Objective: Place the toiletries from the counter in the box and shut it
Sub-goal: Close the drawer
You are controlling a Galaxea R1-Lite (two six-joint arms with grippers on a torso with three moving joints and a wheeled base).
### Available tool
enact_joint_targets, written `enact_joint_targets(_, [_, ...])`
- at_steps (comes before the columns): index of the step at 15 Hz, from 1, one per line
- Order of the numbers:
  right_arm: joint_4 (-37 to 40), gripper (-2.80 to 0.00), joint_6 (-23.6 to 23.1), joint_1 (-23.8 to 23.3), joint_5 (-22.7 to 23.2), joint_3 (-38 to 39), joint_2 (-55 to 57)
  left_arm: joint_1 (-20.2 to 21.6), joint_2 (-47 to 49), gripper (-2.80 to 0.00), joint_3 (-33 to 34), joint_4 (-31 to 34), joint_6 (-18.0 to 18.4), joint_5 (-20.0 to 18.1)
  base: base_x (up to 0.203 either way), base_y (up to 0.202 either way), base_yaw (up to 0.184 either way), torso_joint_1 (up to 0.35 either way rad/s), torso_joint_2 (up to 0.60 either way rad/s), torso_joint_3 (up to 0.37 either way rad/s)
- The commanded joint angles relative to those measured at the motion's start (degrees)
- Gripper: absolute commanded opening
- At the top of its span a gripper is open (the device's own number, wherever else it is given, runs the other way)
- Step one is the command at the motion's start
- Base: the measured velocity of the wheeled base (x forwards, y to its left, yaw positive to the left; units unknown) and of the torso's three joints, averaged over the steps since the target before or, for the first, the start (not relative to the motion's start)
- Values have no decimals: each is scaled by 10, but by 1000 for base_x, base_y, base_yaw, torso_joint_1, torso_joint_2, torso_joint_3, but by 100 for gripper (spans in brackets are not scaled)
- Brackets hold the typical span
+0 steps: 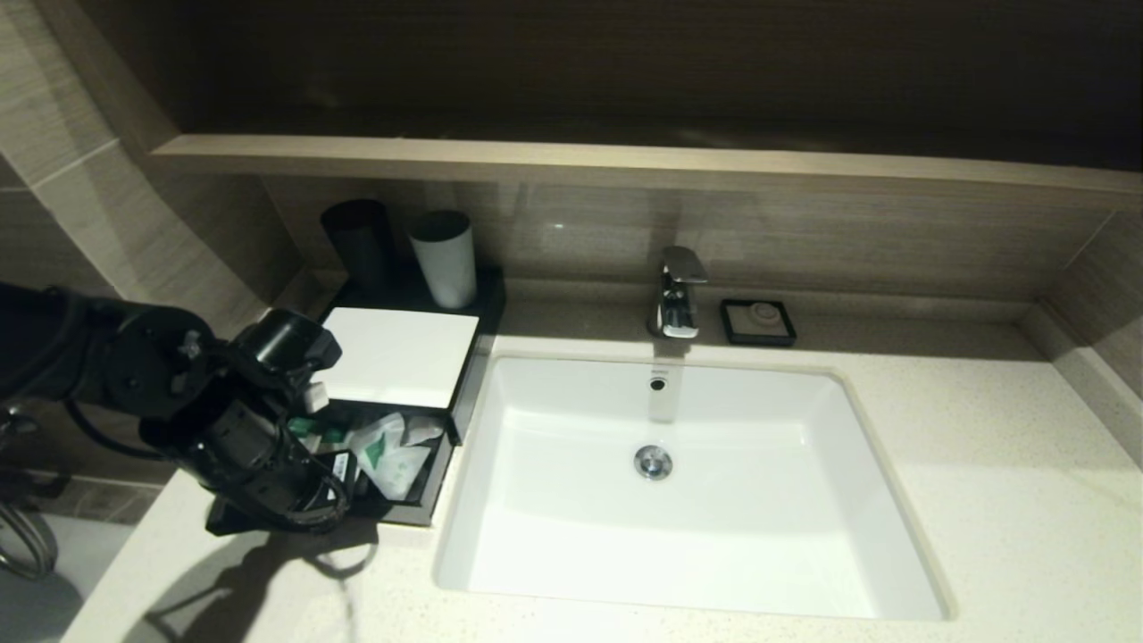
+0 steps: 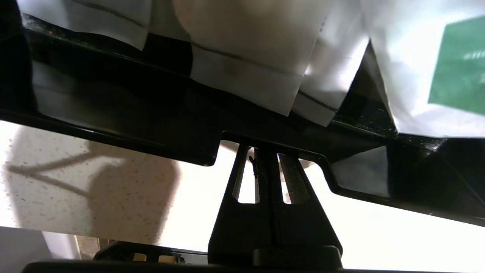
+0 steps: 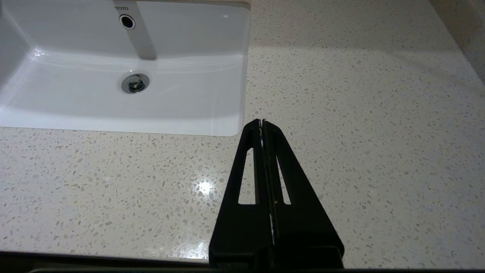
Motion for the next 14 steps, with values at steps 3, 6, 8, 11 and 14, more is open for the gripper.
enact_joint_targets(3, [0,-280,0,0,0,0,-1,0,14,-280,-19,2,-4,0,0,0,0,0,0,0])
enact_joint_targets(6, [0,-280,0,0,0,0,-1,4,32,-280,-43,2,-5,-1,0,0,0,0,0,0])
enact_joint_targets(8, [0,-280,0,0,0,0,-1,4,41,-280,-54,2,-6,-1,0,0,0,0,0,0])
enact_joint_targets(11, [0,-280,1,0,0,0,-1,7,49,-280,-68,2,-7,-1,0,0,0,0,0,0])
enact_joint_targets(14, [0,-280,1,0,0,0,-1,16,58,-280,-87,3,-7,-2,0,0,0,0,0,0])
